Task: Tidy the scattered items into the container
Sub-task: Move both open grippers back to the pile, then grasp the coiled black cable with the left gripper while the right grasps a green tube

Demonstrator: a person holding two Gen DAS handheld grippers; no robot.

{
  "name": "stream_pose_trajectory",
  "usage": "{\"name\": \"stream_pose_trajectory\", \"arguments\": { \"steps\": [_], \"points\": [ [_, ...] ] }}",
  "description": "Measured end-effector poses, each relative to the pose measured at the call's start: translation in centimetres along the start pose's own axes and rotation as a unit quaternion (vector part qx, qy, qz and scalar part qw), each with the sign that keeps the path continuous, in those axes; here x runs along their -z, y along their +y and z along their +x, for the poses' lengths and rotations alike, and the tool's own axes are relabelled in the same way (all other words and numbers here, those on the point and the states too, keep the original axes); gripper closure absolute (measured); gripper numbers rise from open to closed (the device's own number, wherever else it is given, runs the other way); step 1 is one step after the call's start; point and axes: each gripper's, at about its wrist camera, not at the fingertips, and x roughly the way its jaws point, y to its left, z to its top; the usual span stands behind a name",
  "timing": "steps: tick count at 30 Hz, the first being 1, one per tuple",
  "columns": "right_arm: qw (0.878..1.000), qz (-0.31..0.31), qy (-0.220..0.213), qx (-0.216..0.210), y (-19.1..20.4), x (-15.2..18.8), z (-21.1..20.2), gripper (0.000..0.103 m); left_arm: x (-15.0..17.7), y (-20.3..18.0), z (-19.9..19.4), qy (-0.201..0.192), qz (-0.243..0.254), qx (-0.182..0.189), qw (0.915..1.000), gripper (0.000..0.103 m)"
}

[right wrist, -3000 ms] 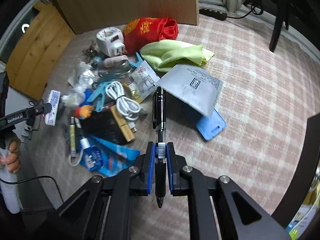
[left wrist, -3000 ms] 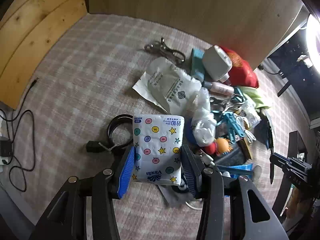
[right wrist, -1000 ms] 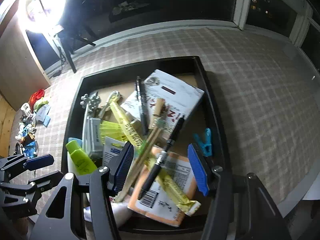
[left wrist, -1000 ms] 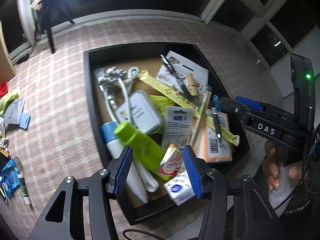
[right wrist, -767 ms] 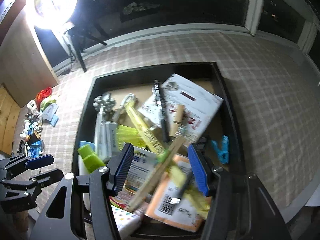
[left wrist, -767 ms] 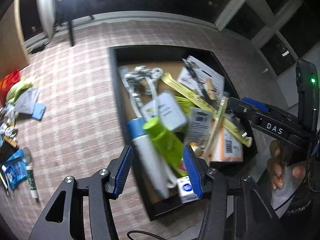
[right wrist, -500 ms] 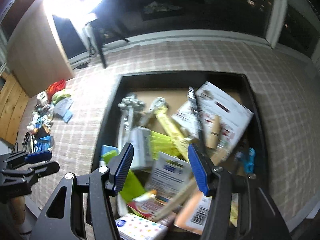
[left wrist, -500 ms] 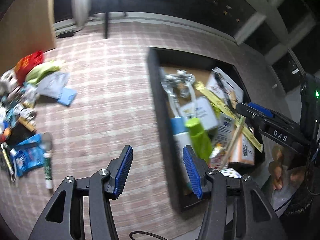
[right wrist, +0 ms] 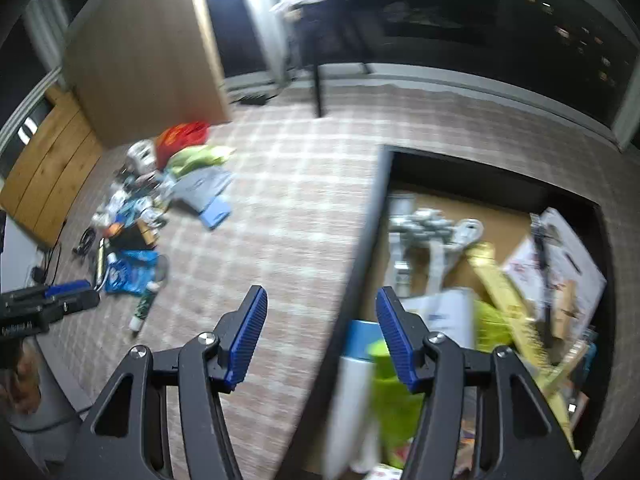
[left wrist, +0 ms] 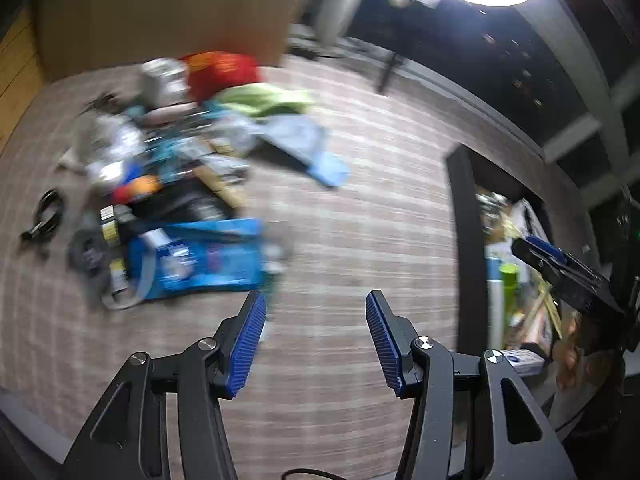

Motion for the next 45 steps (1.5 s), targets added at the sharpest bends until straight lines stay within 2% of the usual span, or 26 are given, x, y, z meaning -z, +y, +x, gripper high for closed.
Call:
{"name": "stream_pose_trajectory", "arguments": {
  "steps": [7,12,23,28,31,34,36,40,45],
  "points": [
    [0.999,-0.039,0.03,-0.023,6.1,0.7,2.6,0.047,1.2,9.6,-1.5,-0.007,-0.065,-0.034,0.9973,0.053],
    [0.997,-0.062,0.049,-0.022,10.4,1.8,4.4,0.047,1.9,15.3,-2.1,-0.005,-0.097,-0.055,0.9938,0.053],
    [0.995,-0.063,0.074,-0.018,17.5,2.5,6.6,0.047,1.0,23.8,-3.5,-0.011,-0.123,-0.078,0.9893,0.053],
    [0.995,-0.047,0.084,-0.014,19.7,2.7,7.7,0.047,-0.8,24.7,-3.3,-0.011,-0.086,-0.086,0.9925,0.055],
    [0.995,-0.038,0.09,-0.008,20.6,2.8,8.3,0.047,-2.7,24.4,-2.5,-0.008,-0.044,-0.091,0.9949,0.055],
    [0.995,-0.031,0.098,0.003,21.3,2.9,8.8,0.047,-4.6,23.6,-1.0,0.008,0.02,-0.1,0.9947,0.055],
    [0.994,-0.023,0.104,0.013,21.4,2.9,9.3,0.047,-5.5,23.1,0.2,0.03,0.064,-0.11,0.9914,0.055],
    [0.993,-0.002,0.116,0.028,21.4,2.7,10.0,0.047,-7.1,22.5,2.5,0.063,0.142,-0.148,0.9767,0.055],
    [0.99,0.022,0.135,0.037,21.3,2.5,11.1,0.047,-7.8,22.0,4.7,0.101,0.195,-0.151,0.9639,0.055]
  ]
}}
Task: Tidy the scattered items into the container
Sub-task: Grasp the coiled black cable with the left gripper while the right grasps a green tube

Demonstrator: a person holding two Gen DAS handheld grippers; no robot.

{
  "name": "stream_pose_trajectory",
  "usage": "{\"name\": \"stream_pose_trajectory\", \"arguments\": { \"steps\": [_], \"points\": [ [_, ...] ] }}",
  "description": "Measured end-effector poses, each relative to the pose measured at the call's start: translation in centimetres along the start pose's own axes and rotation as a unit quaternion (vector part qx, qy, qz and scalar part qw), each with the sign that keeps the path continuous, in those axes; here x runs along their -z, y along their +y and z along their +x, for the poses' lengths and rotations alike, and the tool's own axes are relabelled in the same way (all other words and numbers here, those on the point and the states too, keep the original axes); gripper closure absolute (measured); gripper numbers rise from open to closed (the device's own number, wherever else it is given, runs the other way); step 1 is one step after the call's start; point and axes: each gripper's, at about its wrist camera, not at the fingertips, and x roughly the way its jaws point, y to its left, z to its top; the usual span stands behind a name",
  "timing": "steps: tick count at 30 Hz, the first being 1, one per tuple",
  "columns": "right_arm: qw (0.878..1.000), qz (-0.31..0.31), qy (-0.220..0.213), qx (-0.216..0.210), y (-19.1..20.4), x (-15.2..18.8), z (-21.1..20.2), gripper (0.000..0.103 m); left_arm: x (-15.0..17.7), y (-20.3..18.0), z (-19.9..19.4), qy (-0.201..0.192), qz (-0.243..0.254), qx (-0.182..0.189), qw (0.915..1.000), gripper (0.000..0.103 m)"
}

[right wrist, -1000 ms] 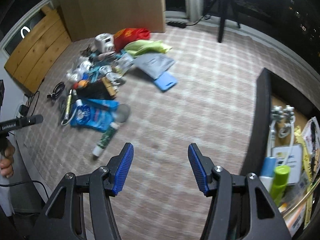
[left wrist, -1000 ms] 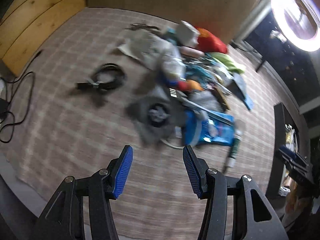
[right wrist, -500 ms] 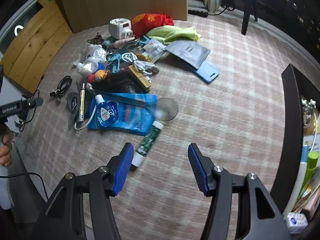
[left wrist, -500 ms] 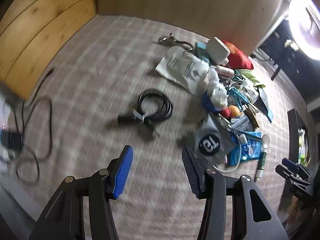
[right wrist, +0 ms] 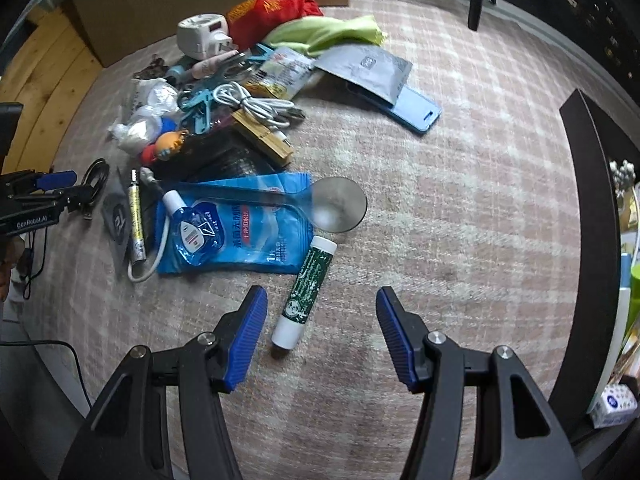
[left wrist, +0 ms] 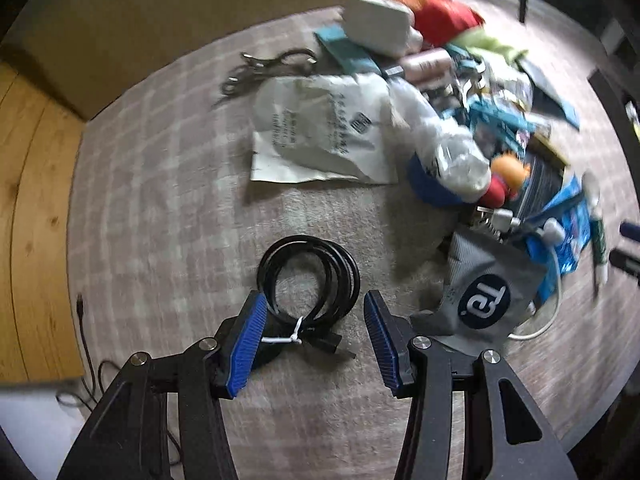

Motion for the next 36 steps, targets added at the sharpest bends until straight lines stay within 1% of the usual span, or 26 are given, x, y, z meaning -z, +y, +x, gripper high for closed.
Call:
{"name": "stream_pose_trajectory", "arguments": {
  "steps": [3,8,12,14,16,17,18,19,21,22,24,30,33,36],
  "points": [
    [1.0,0.006,0.007,0.002,0.4,-0.1,0.5,0.047,-0.2,-0.2,1.0,0.014,0.015,-0.008,0.9998,0.055],
    [1.0,0.007,0.018,0.013,1.3,-0.5,1.3,0.047,-0.7,-0.5,1.4,0.014,0.034,-0.009,0.9993,0.057],
    [0.999,0.016,0.031,0.017,1.6,-1.0,2.1,0.047,-1.0,-1.0,1.7,0.015,0.048,-0.005,0.9987,0.065],
    [0.999,0.02,0.038,0.02,1.5,-1.1,2.5,0.048,-1.2,-1.2,1.7,0.015,0.057,-0.001,0.9982,0.067],
    [0.999,0.025,0.041,0.022,1.4,-1.2,2.7,0.049,-1.3,-1.2,1.7,0.017,0.058,0.009,0.9982,0.074],
    [0.999,0.027,0.042,0.022,1.3,-1.2,2.7,0.051,-1.3,-1.2,1.7,0.018,0.058,0.015,0.998,0.077],
    [0.998,0.028,0.042,0.024,1.2,-1.3,2.7,0.055,-1.3,-1.4,1.7,0.017,0.062,0.021,0.9977,0.083],
    [0.998,0.029,0.042,0.027,1.1,-1.3,2.7,0.058,-1.3,-1.6,1.7,0.014,0.067,0.019,0.9975,0.084],
    [0.998,0.024,0.042,0.042,1.1,-1.3,2.6,0.072,-1.2,-1.9,1.6,0.007,0.071,0.013,0.9974,0.085],
    [0.998,0.022,0.041,0.047,1.0,-1.2,2.5,0.075,-1.2,-2.1,1.6,0.003,0.074,0.011,0.9972,0.087],
    [0.998,0.019,0.038,0.052,0.6,-1.1,2.4,0.088,-1.1,-2.3,1.5,0.0,0.071,0.013,0.9974,0.088],
    [0.998,0.033,0.039,0.021,-0.1,-0.8,2.0,0.088,-1.0,-1.5,1.3,-0.003,0.04,0.031,0.9987,0.09],
    [0.999,0.03,0.031,0.016,-0.1,-0.5,1.4,0.088,-0.8,-0.8,0.6,-0.007,0.018,0.041,0.999,0.092],
    [0.999,0.029,0.019,0.007,-0.1,-0.5,0.3,0.088,-0.6,0.1,-0.4,-0.018,-0.003,0.043,0.9989,0.093]
  ]
}}
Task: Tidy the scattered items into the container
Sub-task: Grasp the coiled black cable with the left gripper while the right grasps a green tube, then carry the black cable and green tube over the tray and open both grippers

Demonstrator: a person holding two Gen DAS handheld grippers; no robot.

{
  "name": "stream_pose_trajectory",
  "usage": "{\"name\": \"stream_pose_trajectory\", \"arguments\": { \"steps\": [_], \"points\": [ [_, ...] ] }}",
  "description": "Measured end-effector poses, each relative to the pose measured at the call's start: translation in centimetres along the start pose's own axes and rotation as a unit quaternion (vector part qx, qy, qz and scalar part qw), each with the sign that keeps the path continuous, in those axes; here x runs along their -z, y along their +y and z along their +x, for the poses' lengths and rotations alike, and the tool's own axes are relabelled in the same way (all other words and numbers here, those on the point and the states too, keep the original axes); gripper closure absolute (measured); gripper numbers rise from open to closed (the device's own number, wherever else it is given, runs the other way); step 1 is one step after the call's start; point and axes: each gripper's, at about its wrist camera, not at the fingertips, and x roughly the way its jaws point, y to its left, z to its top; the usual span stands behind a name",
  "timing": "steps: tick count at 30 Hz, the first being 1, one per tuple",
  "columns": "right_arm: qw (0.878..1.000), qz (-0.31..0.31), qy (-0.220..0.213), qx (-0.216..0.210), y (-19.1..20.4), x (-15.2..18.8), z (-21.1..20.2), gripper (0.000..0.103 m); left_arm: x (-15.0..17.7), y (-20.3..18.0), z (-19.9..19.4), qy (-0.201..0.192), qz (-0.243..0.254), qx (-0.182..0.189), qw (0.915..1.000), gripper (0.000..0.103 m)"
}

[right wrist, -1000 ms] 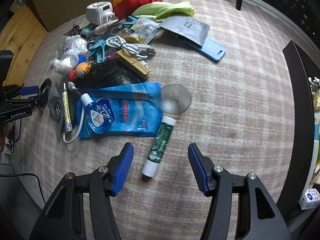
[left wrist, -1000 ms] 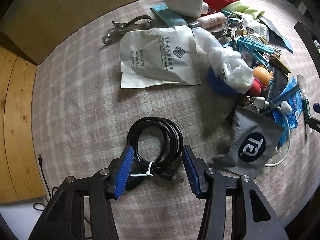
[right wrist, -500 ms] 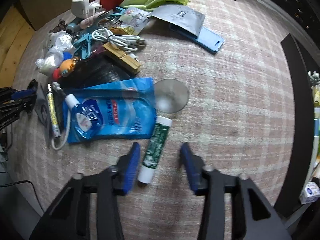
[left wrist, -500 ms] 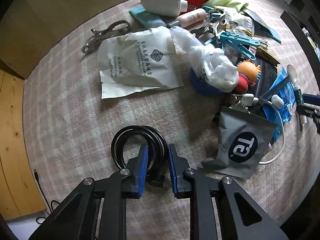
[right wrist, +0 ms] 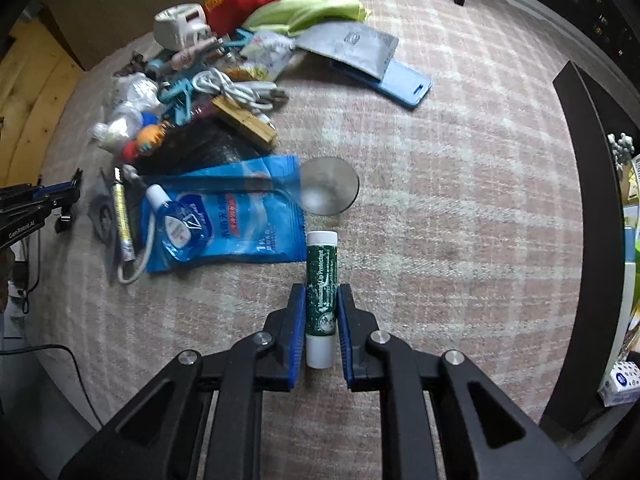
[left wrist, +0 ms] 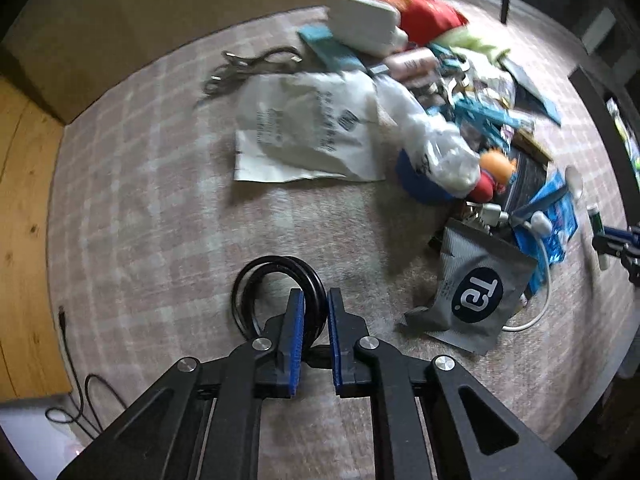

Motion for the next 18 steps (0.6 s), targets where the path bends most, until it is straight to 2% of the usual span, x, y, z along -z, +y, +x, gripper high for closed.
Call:
{"name": "stream_pose_trajectory", "arguments": {
  "steps": [7,8,13,18],
  "points": [
    [0.999,-0.016,-0.029,-0.011,-1.5,0.2,-3.0,0.088,0.4,0.6,-3.3,-0.029,-0.04,0.006,0.9988,0.096],
    [0.999,-0.019,-0.032,-0.012,-1.5,0.2,-3.3,0.088,-0.4,1.6,-3.7,-0.032,-0.046,0.007,0.9984,0.096],
    [0.998,-0.029,-0.047,-0.018,-1.4,0.7,-5.1,0.088,1.4,0.6,-5.1,-0.047,-0.064,0.01,0.9967,0.096],
    [0.997,-0.03,-0.061,-0.028,-4.2,0.0,-6.0,0.088,0.5,-1.7,-6.9,-0.067,-0.066,0.018,0.9954,0.096]
  ]
}}
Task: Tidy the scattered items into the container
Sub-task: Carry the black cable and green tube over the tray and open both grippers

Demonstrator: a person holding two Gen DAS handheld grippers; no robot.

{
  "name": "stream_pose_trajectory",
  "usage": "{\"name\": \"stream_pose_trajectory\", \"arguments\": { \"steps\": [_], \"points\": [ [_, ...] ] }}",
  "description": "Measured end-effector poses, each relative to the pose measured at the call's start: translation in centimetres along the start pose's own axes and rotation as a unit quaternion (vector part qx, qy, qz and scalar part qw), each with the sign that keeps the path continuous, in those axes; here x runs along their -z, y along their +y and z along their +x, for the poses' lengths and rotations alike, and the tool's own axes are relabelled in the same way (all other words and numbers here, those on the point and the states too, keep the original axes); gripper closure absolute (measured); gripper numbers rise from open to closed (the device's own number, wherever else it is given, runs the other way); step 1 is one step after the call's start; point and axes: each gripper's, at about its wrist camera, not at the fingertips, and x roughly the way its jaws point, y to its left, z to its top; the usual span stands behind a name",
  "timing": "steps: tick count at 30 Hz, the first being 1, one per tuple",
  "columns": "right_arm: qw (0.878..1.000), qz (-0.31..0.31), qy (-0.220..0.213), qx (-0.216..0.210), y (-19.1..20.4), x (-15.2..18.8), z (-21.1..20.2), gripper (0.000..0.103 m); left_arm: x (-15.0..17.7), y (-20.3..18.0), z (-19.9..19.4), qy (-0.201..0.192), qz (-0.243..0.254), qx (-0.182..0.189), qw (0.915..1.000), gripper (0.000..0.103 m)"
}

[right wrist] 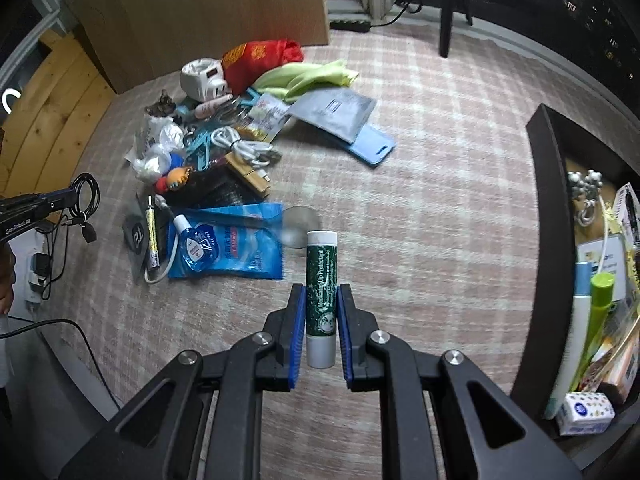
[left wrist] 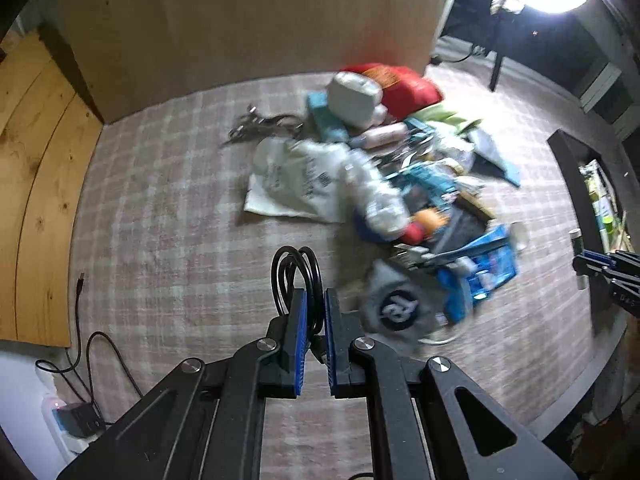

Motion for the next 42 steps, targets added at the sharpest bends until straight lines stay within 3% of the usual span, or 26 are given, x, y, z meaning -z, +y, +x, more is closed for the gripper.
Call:
{"name": "stream_pose_trajectory", "arguments": {
  "steps": [6,10,22,31,42],
  "points": [
    [1.0,0.009,-0.021,0.0,-3.3,0.9,-1.9,0.088,-0.5,-5.5,-3.0,-0.018,0.016,0.01,0.9997,0.096],
    [0.999,0.018,-0.037,0.005,-6.7,1.3,-4.1,0.088,-1.4,-11.3,-4.2,-0.026,0.035,0.032,0.9985,0.096],
    [0.994,0.076,-0.07,0.043,-22.0,3.8,-10.6,0.088,-3.8,-31.2,-4.9,-0.041,0.112,0.114,0.9863,0.096],
    [0.989,0.118,-0.082,0.047,-32.1,3.9,-13.3,0.088,-7.8,-44.8,-4.2,-0.048,0.146,0.146,0.9771,0.096],
    [0.991,0.102,-0.081,0.014,-35.3,-0.6,-12.2,0.088,-14.1,-52.1,-2.3,-0.049,0.144,0.142,0.9781,0.096]
  ]
}}
